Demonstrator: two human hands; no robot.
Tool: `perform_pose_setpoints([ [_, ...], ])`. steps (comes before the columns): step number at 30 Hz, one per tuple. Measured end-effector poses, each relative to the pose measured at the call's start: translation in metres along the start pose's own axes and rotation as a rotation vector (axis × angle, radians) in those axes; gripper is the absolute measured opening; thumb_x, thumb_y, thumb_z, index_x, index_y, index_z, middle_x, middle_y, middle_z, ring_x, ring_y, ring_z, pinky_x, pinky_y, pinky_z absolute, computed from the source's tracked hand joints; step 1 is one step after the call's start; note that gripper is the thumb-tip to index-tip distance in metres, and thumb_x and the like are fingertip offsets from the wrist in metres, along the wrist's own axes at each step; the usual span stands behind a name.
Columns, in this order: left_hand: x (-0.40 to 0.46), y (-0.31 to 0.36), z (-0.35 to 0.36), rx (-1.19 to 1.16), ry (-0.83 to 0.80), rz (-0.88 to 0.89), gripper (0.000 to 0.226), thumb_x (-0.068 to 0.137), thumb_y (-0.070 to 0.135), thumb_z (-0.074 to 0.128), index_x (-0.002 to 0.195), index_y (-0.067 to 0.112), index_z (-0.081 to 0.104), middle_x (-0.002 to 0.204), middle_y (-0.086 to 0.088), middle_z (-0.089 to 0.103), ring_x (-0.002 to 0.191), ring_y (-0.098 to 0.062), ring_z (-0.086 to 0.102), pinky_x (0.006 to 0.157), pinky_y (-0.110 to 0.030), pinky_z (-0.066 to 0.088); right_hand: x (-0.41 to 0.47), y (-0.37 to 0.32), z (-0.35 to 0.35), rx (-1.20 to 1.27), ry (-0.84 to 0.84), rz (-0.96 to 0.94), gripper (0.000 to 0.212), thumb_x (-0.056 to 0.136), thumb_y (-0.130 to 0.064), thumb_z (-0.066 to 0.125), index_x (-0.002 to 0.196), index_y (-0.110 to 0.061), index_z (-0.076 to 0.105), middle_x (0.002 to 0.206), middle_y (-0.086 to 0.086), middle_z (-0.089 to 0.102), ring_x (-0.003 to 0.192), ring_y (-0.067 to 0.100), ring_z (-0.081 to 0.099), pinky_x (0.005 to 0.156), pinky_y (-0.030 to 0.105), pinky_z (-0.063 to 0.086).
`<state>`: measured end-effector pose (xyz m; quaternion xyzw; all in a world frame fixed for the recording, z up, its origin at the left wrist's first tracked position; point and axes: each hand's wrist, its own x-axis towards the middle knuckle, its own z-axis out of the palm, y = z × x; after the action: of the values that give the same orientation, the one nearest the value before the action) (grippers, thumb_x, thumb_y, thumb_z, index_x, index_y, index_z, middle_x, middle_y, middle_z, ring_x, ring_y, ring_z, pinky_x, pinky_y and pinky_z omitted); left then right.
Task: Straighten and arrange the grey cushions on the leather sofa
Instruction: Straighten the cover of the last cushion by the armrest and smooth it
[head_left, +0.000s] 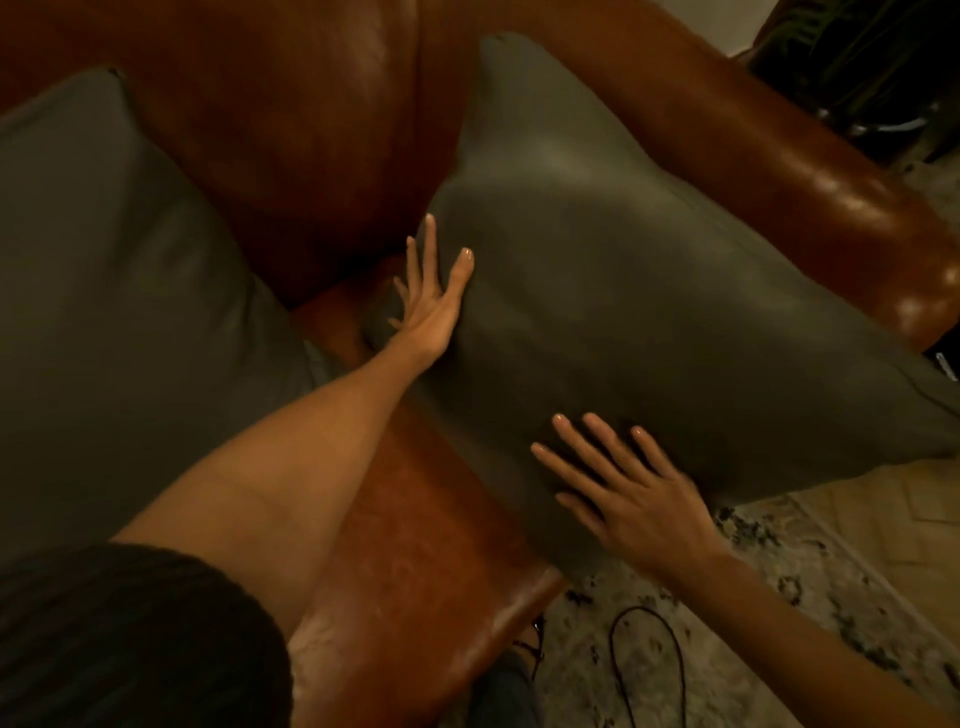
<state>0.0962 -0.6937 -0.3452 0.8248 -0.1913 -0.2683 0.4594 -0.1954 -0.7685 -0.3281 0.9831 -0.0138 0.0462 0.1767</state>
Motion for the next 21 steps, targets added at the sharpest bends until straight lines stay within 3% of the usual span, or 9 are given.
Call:
perform_pose_setpoints([
  [3,-0.001,0.0,-0.028,0.03,-0.096,0.01,0.074,0.085,0.079,0.017,0.148,0.05,-0.008,0.162,0.008,-0.01,0.149,-0.024,-0.01,0.119,-0.053,-0.002,-0.002,0.001,-0.009,0.069,-0.038,-0.038,0.053,0.099,-0.039,0.037,0.15,-0.025,0.039,0.161,0.001,0.019,0.152,0.019,0.007,0.121,0.041,-0.004],
  [5,-0.006,0.0,-0.044,0.002,-0.082,-0.013,0.067,0.093,0.07,0.013,0.152,0.042,0.0,0.163,0.01,0.003,0.149,-0.018,0.002,0.121,-0.042,0.004,-0.007,-0.002,-0.015,0.125,-0.037,-0.097,0.055,0.094,-0.033,0.041,0.146,-0.018,0.045,0.162,0.003,0.016,0.152,0.019,0.0,0.121,0.046,-0.007],
  [8,-0.028,-0.001,-0.077,-0.044,0.107,-0.051,0.059,0.1,0.057,0.025,0.152,0.029,0.026,0.155,0.005,0.033,0.142,-0.016,0.029,0.111,-0.021,0.02,0.004,-0.011,-0.026,0.187,-0.018,-0.357,0.063,0.082,-0.032,0.063,0.142,-0.018,0.048,0.163,0.005,0.01,0.151,0.023,0.001,0.119,0.05,-0.003],
  [10,-0.051,-0.005,-0.106,-0.037,0.221,0.017,0.045,0.103,0.042,0.038,0.141,0.02,0.048,0.136,0.001,0.055,0.126,-0.012,0.049,0.091,-0.006,0.033,0.03,-0.02,-0.034,0.24,0.042,-0.458,0.057,0.084,-0.032,0.058,0.139,-0.02,0.052,0.164,0.005,0.007,0.152,0.024,0.0,0.12,0.049,-0.004],
  [11,-0.065,-0.007,-0.123,-0.023,0.276,0.072,0.037,0.102,0.034,0.044,0.133,0.017,0.057,0.126,0.001,0.062,0.117,-0.01,0.055,0.086,-0.005,0.039,0.048,-0.026,-0.038,0.287,0.072,-0.467,0.053,0.086,-0.03,0.052,0.138,-0.02,0.054,0.164,0.004,0.008,0.152,0.024,0.0,0.121,0.048,-0.005],
  [13,-0.096,-0.016,-0.156,0.046,0.418,0.185,0.027,0.101,0.024,0.05,0.119,0.014,0.066,0.112,0.0,0.067,0.103,-0.011,0.061,0.086,-0.017,0.047,0.088,-0.04,-0.044,0.381,0.09,-0.47,0.051,0.085,-0.025,0.053,0.135,-0.019,0.056,0.162,0.004,0.022,0.151,0.025,0.005,0.121,0.047,-0.003],
  [17,-0.162,-0.052,-0.231,0.298,0.843,0.316,0.021,0.096,0.015,0.053,0.109,0.009,0.068,0.108,-0.009,0.065,0.101,-0.02,0.056,0.091,-0.028,0.043,0.178,-0.079,-0.059,0.66,0.107,-0.334,0.046,0.087,-0.023,0.05,0.132,-0.016,0.058,0.151,0.008,0.043,0.148,0.022,0.017,0.121,0.049,0.007],
  [19,-0.195,-0.08,-0.269,0.396,1.045,0.207,0.025,0.095,0.02,0.055,0.115,0.01,0.065,0.116,-0.012,0.059,0.11,-0.024,0.051,0.099,-0.025,0.032,0.221,-0.104,-0.076,0.883,0.073,-0.152,0.045,0.094,-0.027,0.05,0.137,-0.016,0.054,0.152,0.008,0.041,0.148,0.021,0.017,0.119,0.049,0.011],
  [21,-0.224,-0.11,-0.299,0.383,1.19,-0.05,0.042,0.093,0.033,0.058,0.129,0.011,0.055,0.132,-0.015,0.049,0.123,-0.03,0.043,0.105,-0.025,0.022,0.259,-0.127,-0.088,1.205,-0.029,0.042,0.055,0.096,-0.035,0.058,0.145,-0.015,0.043,0.155,0.008,0.034,0.148,0.023,0.019,0.121,0.043,0.013],
])
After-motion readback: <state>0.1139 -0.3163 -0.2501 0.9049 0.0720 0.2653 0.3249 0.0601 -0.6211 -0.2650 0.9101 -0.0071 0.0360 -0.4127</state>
